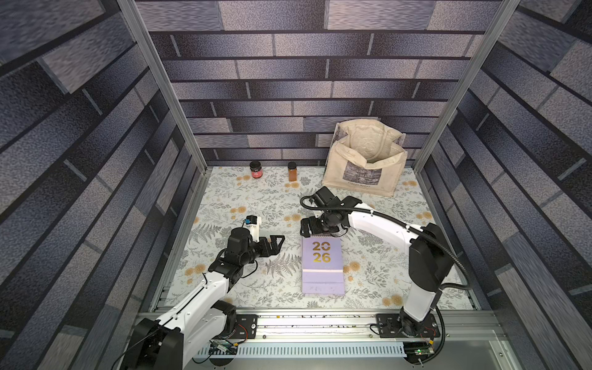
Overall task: Stack the calendars
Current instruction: Adjust the calendar at the calendar.
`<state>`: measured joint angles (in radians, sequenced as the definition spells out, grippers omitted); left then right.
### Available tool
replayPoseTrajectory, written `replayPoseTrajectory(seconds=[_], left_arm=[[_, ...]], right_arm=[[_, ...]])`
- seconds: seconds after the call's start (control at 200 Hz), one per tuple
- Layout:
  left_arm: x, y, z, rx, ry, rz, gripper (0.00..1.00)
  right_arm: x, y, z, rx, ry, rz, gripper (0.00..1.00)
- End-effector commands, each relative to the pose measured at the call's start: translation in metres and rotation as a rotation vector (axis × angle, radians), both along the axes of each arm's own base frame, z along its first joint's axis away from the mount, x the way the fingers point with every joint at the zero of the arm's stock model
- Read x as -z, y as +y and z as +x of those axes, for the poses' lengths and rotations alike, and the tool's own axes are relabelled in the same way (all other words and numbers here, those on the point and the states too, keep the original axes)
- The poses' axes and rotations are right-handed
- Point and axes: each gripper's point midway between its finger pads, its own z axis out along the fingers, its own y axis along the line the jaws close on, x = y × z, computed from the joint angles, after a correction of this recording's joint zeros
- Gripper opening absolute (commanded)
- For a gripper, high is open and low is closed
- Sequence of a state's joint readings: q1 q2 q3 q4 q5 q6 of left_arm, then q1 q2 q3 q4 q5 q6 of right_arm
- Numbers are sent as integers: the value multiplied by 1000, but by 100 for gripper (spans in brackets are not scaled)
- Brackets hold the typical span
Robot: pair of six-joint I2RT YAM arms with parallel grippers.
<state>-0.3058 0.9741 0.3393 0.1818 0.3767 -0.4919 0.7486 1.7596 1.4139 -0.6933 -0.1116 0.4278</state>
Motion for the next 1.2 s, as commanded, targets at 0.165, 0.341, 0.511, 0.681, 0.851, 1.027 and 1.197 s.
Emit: replayPoseTrajectory(seconds=[0.165,0.341,0.511,0.681,0.851,1.027,1.197], left_arm=[[-16,-36,23,131,6,-100,100],[-19,-69,28,244,38,-127,100],[-29,-100,21,365,42,-156,100],[-23,-108,18,385,71,-148,100],[-18,-119,13,430,105,-165,100],[-14,-128,4,474,131,-168,100],[-9,-133,-1,492,149,-165,100]], right_arm=[[-15,-73,-5,167,-32,-35,100],[-1,-86,-25,181,15,-45,100],[16,-102,-42,212,57,-56,100],[22,-116,-52,239,69,-58,100],[22,-121,-57,255,72,-54,100],[23,-122,-59,257,76,-50,100],[23,-122,-60,258,78,-48,100]])
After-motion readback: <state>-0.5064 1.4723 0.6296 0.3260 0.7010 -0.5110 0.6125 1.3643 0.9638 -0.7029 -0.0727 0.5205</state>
